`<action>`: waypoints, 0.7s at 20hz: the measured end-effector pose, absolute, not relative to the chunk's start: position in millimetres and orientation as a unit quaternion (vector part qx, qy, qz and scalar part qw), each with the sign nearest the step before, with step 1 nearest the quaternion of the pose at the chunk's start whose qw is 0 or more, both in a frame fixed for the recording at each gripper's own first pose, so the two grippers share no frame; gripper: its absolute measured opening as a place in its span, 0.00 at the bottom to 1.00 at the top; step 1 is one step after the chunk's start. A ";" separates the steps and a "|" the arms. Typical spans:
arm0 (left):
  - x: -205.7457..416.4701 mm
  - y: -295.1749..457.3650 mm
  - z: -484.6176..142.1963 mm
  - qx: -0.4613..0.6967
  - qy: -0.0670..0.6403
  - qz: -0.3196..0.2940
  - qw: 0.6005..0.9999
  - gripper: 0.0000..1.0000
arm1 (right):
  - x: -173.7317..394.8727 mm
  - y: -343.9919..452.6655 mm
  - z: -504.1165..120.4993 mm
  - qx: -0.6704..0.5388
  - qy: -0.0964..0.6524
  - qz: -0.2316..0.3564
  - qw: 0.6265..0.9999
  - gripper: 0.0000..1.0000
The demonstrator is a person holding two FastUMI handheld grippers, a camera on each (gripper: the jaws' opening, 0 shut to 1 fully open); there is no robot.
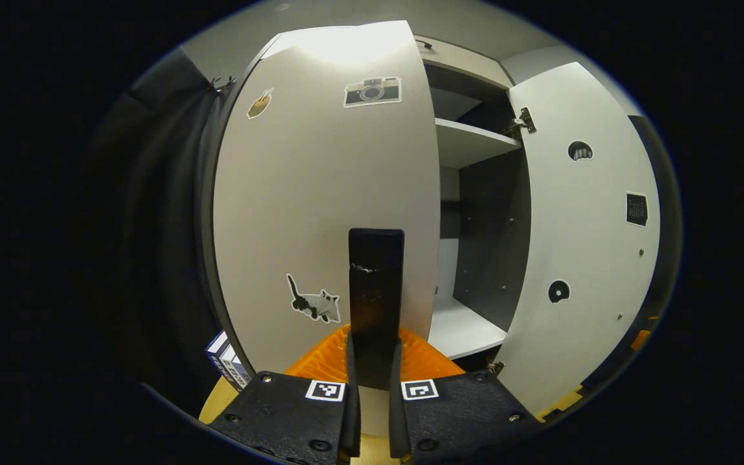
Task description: Open the right door of the double-door shoe cabinet with the right hand, and open the left door with the left hand.
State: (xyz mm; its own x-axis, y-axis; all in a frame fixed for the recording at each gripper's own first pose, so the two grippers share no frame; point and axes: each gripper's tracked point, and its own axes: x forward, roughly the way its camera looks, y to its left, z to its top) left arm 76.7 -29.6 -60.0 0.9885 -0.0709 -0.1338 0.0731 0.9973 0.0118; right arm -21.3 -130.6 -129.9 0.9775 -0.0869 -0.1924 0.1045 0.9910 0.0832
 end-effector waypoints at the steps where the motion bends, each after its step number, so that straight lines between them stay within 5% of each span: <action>1: 70.6 -26.7 -60.9 0.008 0.067 -0.038 0.997 0.17 | -20.4 -123.9 -130.0 0.046 0.094 -0.044 0.994 0.64; 14: 18.8 13.6 -56.2 0.006 0.066 -0.031 0.997 0.17 | -10.7 -55.3 -138.8 0.043 0.103 0.025 0.993 0.64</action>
State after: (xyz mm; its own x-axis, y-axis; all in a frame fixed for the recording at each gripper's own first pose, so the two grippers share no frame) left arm 18.8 13.6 -56.2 0.9893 -0.0606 -0.1326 0.0622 0.9980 0.0083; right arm -10.7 -55.3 -138.8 0.9773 0.0593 -0.2033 -0.0414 0.9949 0.0915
